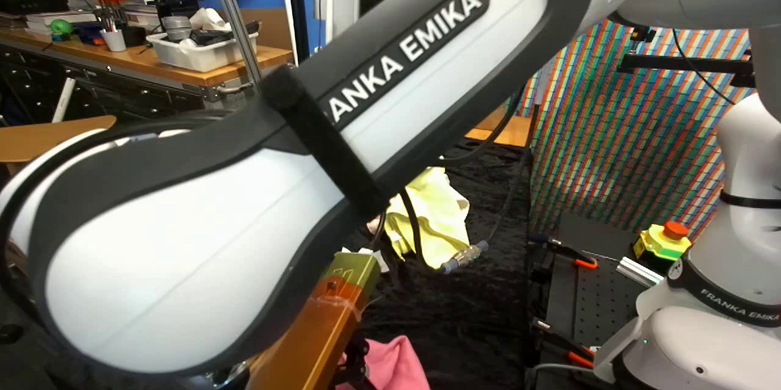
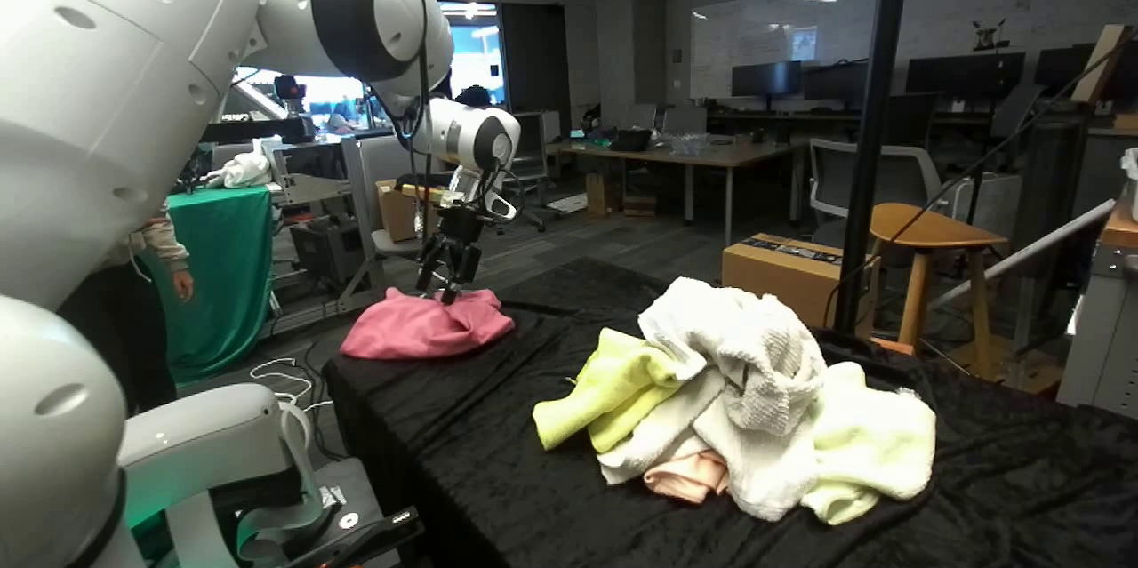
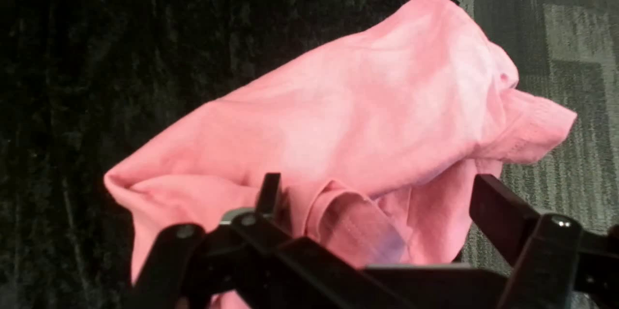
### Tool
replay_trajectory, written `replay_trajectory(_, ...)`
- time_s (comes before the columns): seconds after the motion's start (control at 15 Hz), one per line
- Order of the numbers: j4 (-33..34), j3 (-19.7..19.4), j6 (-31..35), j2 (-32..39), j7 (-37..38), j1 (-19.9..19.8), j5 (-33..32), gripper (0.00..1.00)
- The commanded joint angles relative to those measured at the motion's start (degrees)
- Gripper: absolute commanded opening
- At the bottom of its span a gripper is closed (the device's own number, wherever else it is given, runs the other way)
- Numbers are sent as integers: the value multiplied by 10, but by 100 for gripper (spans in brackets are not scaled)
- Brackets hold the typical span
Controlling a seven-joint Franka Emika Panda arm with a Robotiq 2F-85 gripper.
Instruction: Pick up the clothes and toy from the table and stack them on each other.
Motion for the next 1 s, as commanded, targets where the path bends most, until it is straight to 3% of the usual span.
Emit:
replay_trajectory(0.0, 18, -25, 10, 14, 18, 16, -10, 100)
replay_trajectory(0.33, -6, -49, 44, 3, 22, 25, -54, 100)
replay_trajectory(0.93, -47, -52, 87, -12, 24, 22, -58, 100)
